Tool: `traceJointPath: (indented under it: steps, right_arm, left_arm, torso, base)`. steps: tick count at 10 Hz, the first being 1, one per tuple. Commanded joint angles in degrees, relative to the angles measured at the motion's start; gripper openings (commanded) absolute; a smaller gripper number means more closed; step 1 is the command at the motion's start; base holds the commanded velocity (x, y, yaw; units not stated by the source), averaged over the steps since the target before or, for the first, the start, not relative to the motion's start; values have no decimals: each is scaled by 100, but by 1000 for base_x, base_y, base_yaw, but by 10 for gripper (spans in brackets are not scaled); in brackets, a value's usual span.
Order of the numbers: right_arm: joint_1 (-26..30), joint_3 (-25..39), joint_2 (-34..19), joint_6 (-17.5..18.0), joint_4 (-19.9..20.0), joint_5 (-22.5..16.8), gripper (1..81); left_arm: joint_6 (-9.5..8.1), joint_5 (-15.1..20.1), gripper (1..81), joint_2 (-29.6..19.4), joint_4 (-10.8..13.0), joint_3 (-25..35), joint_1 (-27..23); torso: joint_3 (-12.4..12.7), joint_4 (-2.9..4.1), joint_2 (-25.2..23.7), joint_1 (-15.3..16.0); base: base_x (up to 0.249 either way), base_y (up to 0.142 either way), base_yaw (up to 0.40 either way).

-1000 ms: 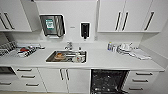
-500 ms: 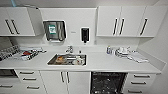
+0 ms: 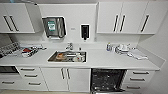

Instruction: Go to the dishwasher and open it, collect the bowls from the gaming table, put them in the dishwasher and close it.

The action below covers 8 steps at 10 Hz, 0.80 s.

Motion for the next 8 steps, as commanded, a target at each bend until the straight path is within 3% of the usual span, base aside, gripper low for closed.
traceJointPath:
  steps: [1,2,3,4,5,8]
  right_arm:
    - [197,-24,-9,-4,-61,-242,811]
    - [197,-24,-9,-4,-61,-242,811]
    - [205,-33,-9,-4,-61,-242,811]
    - [197,-33,-9,-4,-61,-242,811]
    - [205,-33,-26,-4,-61,-251,811]
    - [302,-33,-52,40,-8,-242,811]
  left_arm:
    - [10,299,811,-4,-37,-9,-222]
    - [10,299,811,-4,-37,-9,-222]
    - [10,299,811,4,-37,-9,-222]
    - [10,299,811,4,-37,-9,-222]
    - [10,299,811,4,-37,-9,-222]
    - [19,299,811,-40,-28,-9,-222]
  torso:
    - [564,-2,562,-353]
    - [665,0,709,-353]
    - [833,0,295,-166]
    - [903,0,433,-206]
    - [568,-2,470,-219]
    - [689,0,516,-245]
  base:
    - [0,0,0]
    - [0,0,0]
    - [0,0,0]
    - [0,0,0]
    - [0,0,0]
    - [0,0,0]
